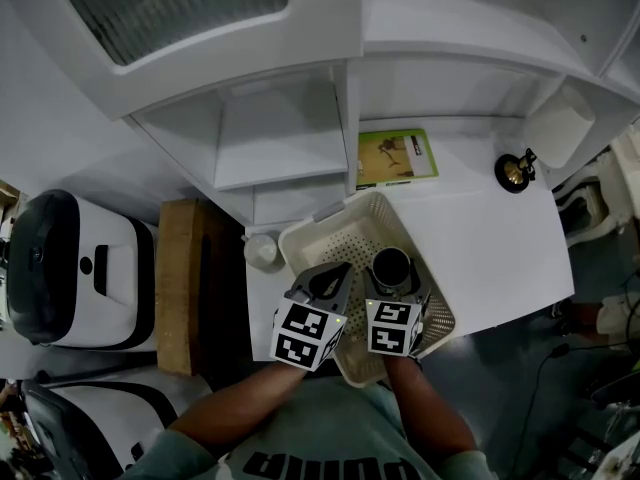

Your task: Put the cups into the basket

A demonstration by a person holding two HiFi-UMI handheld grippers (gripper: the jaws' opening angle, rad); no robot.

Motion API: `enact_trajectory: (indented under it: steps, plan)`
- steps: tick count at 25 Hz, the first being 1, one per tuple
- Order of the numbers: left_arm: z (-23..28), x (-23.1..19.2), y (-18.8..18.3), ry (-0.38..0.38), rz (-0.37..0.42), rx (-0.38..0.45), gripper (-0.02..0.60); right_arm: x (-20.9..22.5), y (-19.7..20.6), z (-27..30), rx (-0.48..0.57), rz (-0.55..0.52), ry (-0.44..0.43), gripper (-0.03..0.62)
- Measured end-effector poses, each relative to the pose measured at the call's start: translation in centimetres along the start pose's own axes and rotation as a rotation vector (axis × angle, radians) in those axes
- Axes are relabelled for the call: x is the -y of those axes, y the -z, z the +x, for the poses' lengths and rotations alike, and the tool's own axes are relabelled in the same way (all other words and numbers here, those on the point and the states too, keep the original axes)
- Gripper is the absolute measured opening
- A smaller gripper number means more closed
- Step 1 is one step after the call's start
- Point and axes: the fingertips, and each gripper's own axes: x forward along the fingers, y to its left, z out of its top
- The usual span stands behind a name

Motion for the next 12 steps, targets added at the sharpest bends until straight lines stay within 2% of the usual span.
enact_trajectory:
  steps: [12]
  plan:
    - [-0.2,-0.2,0.4,0.01,-0.027,-0.008,0.006,0.5,1.4,1.0,-0.099,0.037,0.025,0.38]
